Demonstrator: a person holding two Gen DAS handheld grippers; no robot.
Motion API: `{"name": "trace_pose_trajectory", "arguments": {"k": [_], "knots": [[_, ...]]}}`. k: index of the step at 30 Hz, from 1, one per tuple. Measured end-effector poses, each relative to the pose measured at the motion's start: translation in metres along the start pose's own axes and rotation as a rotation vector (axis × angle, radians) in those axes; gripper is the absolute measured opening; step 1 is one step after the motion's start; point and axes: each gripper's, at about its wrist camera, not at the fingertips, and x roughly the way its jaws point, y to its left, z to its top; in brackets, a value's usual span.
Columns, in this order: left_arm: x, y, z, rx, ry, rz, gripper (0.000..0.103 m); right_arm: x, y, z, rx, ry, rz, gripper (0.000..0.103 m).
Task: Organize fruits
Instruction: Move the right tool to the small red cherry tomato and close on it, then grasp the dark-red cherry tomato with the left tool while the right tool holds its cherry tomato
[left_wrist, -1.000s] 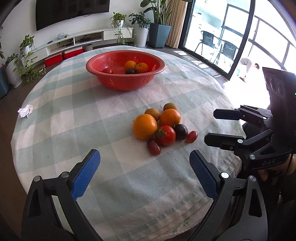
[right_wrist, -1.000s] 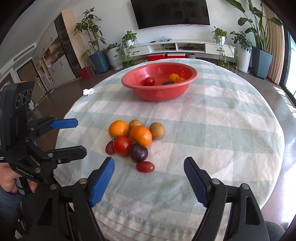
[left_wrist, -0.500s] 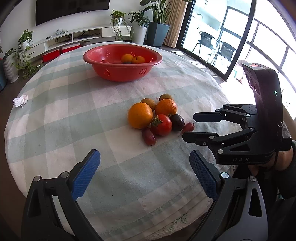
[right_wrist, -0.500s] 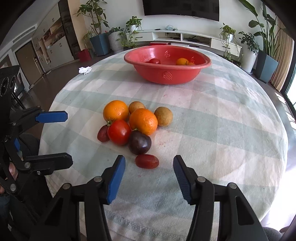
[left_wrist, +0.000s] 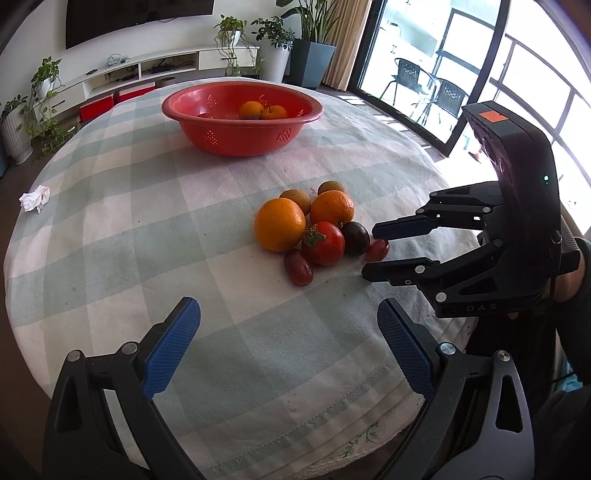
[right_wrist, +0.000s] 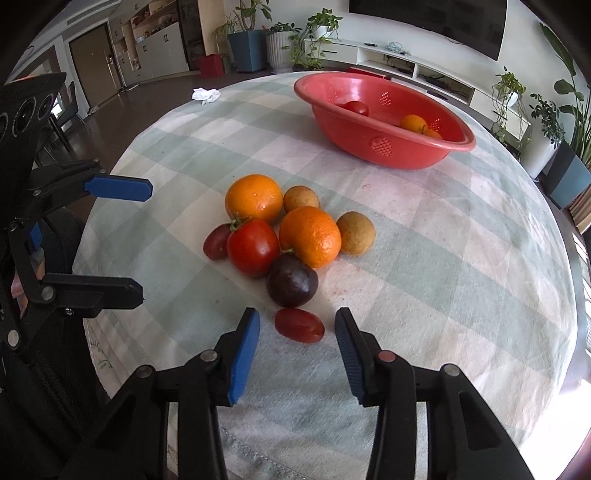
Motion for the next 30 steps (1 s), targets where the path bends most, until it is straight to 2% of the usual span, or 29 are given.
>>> {"name": "trace_pose_trajectory", "arguments": {"k": [6,10,12,20,25,27,29,30], "knots": [[0.002,0.000,0.000,-0.002,0.007,-0.009,0.083,0.000,0.005,0.002,-0.051,0.020,0.009,0.035],[0.004,-0.001,0.000,0.002,0.012,-0.008,0.079,-0.001,0.003,0.001,-0.047,0.026,0.011,0.028],[0.005,-0.002,0.001,0.004,0.016,-0.008,0.073,-0.001,0.003,0.001,-0.047,0.026,0.010,0.027],[0.008,0.001,0.005,0.003,0.019,0.001,0.072,-0.010,0.002,-0.001,-0.026,0.003,0.011,0.027],[0.016,-0.003,0.011,0.011,0.032,0.006,0.071,-0.025,-0.007,-0.006,0.054,-0.052,0.007,0.027],[0.023,-0.005,0.013,0.011,0.048,0.004,0.061,-0.029,-0.015,-0.008,0.113,-0.079,0.006,0.027],[0.030,-0.007,0.017,0.012,0.062,0.011,0.058,-0.032,-0.023,-0.010,0.170,-0.105,0.005,0.027],[0.033,-0.008,0.018,0.013,0.068,0.016,0.053,-0.033,-0.026,-0.011,0.191,-0.116,0.005,0.027]]}}
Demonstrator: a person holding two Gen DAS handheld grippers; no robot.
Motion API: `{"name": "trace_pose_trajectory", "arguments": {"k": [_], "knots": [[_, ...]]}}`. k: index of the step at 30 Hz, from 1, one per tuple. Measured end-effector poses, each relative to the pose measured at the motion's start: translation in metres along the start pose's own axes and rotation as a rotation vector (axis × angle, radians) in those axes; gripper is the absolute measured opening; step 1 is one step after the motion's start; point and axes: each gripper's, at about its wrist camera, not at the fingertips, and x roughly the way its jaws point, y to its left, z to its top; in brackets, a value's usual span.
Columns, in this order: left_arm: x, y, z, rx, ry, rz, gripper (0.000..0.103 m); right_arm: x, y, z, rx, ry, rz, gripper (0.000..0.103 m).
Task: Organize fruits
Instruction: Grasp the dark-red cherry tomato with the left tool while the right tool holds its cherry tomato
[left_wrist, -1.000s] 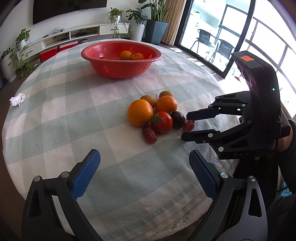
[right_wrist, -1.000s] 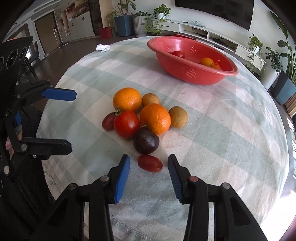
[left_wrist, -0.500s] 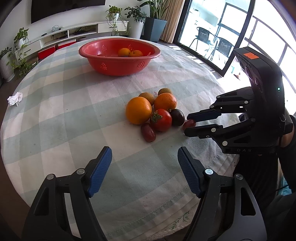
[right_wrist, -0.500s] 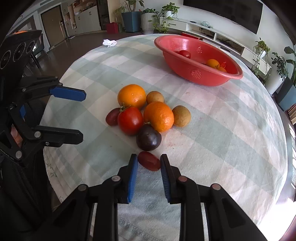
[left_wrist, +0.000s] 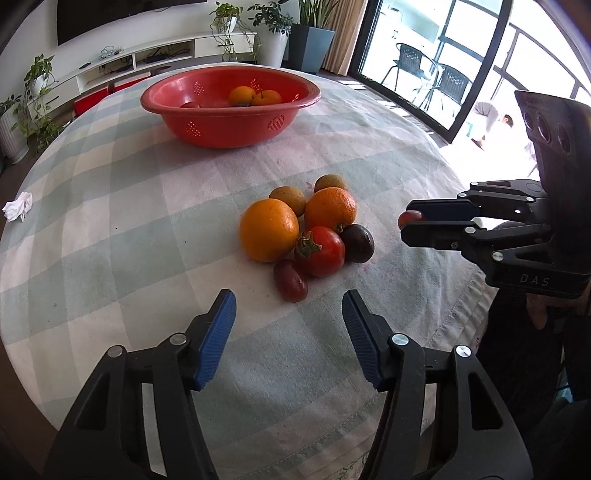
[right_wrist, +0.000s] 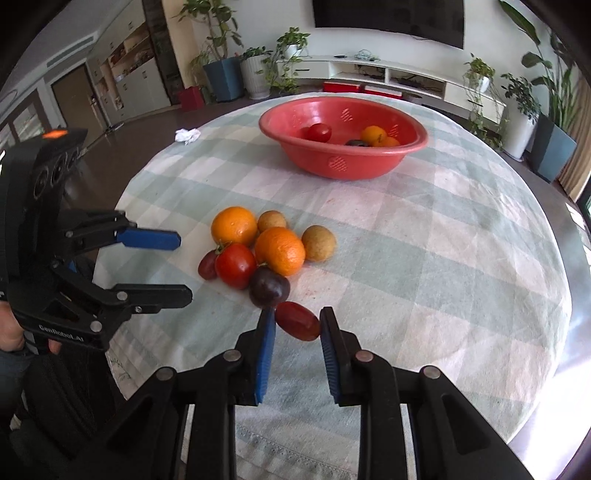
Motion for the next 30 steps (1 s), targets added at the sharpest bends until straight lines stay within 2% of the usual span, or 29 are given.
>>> {"name": "trace_pose_trajectory", "arguments": {"k": [2,14,16,17,20,21,30], "knots": [[0.006,-0.001,0.002,-0.005,0.013,0.006,0.042,-0.003,-0.003,0.000,0.018,-0.020,0.001,0.027],[0.019,-0.004,0.012,0.012,0.038,0.052,0.040,-0.009,-0.008,-0.001,0.047,-0.065,0.028,0.027],[0.019,-0.005,0.012,0.015,0.038,0.050,0.033,-0.010,-0.009,-0.001,0.054,-0.072,0.031,0.027],[0.020,-0.005,0.012,0.013,0.038,0.053,0.026,-0.011,-0.010,-0.001,0.058,-0.076,0.031,0.027],[0.020,-0.006,0.012,0.020,0.041,0.059,0.025,-0.012,-0.010,-0.001,0.063,-0.083,0.033,0.027],[0.020,-0.006,0.012,0.024,0.042,0.057,0.019,-0.013,-0.010,-0.001,0.063,-0.085,0.033,0.027],[0.019,-0.008,0.012,0.030,0.043,0.063,0.018,-0.015,-0.010,-0.002,0.066,-0.096,0.033,0.027]]}}
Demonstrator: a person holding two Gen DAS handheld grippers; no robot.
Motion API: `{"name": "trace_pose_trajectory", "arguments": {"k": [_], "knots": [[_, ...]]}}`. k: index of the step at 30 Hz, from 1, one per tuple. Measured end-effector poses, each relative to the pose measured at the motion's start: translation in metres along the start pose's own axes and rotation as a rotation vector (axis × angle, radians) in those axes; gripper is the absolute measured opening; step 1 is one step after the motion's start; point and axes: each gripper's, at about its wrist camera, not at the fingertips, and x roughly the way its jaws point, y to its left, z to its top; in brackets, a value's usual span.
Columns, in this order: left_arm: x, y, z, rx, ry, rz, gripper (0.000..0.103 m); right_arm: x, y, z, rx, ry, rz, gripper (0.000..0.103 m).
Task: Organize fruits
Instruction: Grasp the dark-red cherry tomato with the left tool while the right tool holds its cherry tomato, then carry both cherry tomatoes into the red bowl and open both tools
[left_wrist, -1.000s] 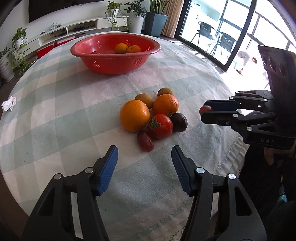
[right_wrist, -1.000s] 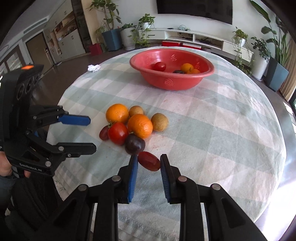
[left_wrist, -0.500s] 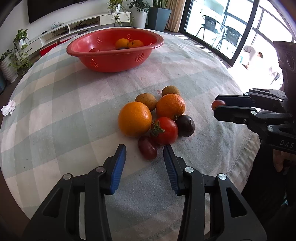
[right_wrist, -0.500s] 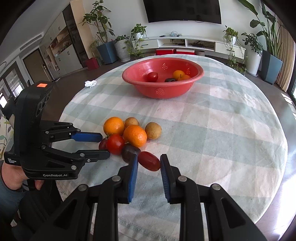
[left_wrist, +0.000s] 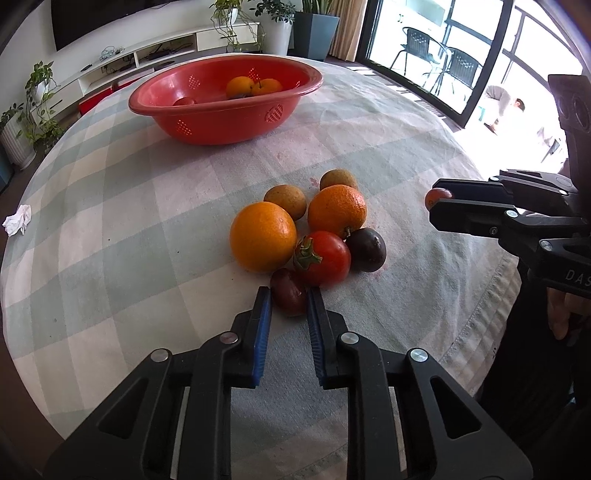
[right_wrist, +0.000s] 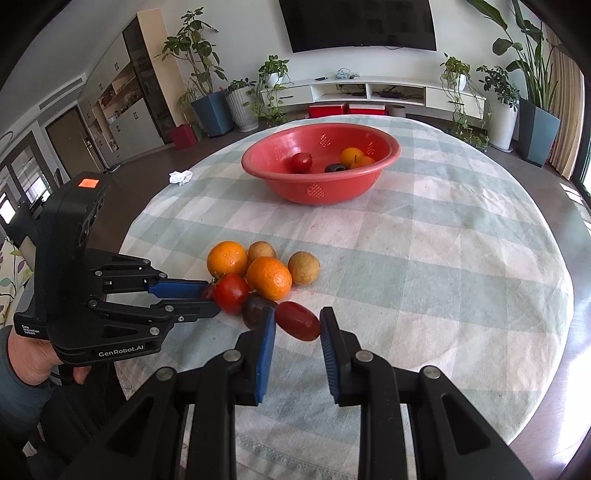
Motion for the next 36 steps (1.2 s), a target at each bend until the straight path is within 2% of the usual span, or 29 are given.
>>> {"name": "trace_pose_trajectory", "arguments": {"k": [13,19,26,31,36], "knots": [[-0.017,0.010,-0.016,-0.049,-0.028,-0.026,0.018,-0.004,-0.002,0.001,0.011,-0.022,0.002,0.027],[-0.043,0.021,-0.015,-0.074,-0.086,-0.029,0.018,-0.006,-0.004,0.004,0.027,-0.027,0.008,0.027],[-0.066,0.033,0.024,-0.046,-0.160,-0.014,0.018,-0.015,-0.010,0.026,0.036,-0.058,-0.012,0.027],[-0.072,0.049,0.066,-0.023,-0.199,0.007,0.018,-0.022,-0.011,0.065,0.003,-0.118,-0.029,0.027],[-0.064,0.060,0.114,0.029,-0.199,0.043,0.018,-0.007,-0.015,0.112,0.000,-0.133,-0.008,0.027]]}}
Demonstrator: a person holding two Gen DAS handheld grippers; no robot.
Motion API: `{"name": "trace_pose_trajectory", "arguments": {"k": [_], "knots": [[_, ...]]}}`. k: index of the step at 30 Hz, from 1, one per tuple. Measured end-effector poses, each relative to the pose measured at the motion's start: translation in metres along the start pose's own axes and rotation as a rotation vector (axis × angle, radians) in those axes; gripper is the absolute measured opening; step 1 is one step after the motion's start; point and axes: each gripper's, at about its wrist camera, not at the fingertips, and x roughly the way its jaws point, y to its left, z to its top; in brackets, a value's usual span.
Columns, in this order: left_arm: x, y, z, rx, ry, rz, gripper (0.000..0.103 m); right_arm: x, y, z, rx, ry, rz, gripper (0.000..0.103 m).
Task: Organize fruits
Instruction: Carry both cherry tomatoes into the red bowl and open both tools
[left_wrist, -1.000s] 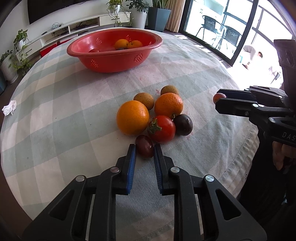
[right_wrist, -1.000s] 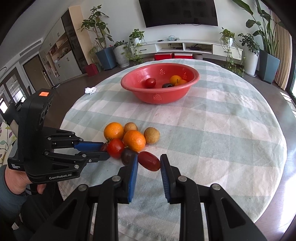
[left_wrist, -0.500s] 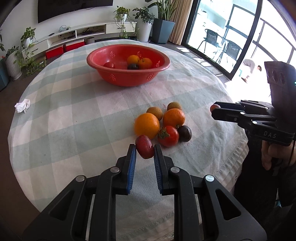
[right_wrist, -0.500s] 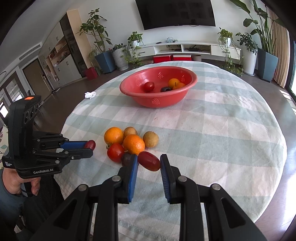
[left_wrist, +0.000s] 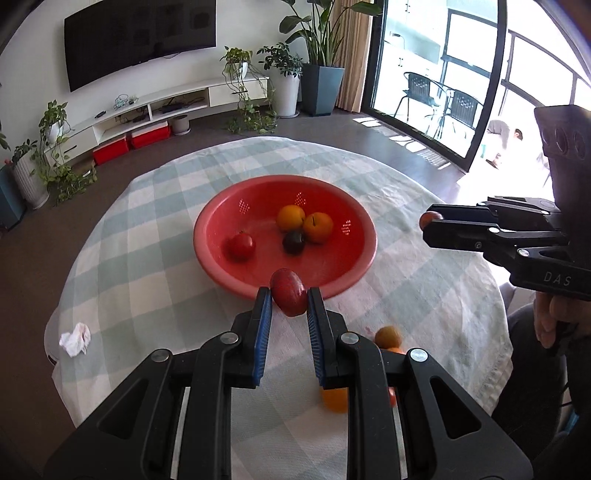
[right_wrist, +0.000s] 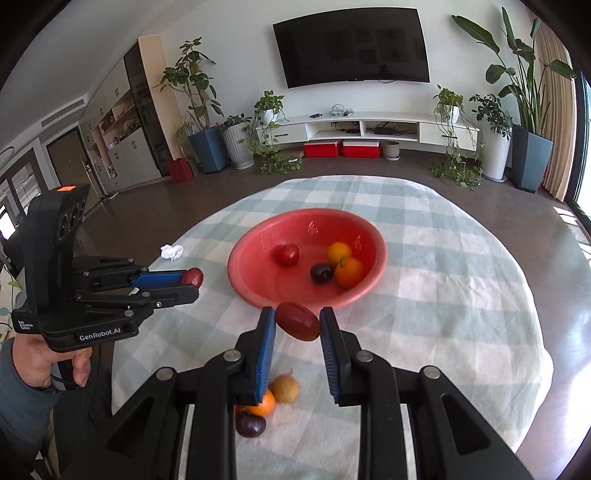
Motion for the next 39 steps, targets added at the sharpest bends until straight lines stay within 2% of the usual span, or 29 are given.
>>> {"name": "trace_pose_trajectory", "arguments": {"k": [7,16,27,39], "knots": [[0.050,0.008,0.041,0.079,0.080,0.032,0.018,0.059,-0.003,0.036,-0.013,0.070,-0.028,0.027],[0.108,0.007,0.044,0.139,0.194,0.026,0.018,0.112,-0.010,0.029,-0.022,0.179,-0.058,0.027],[0.150,0.008,0.044,0.183,0.288,0.051,0.018,0.137,-0.015,0.022,-0.078,0.241,-0.097,0.027],[0.157,0.012,0.044,0.179,0.277,0.036,0.018,0.139,-0.014,0.018,-0.099,0.212,-0.088,0.027]]}}
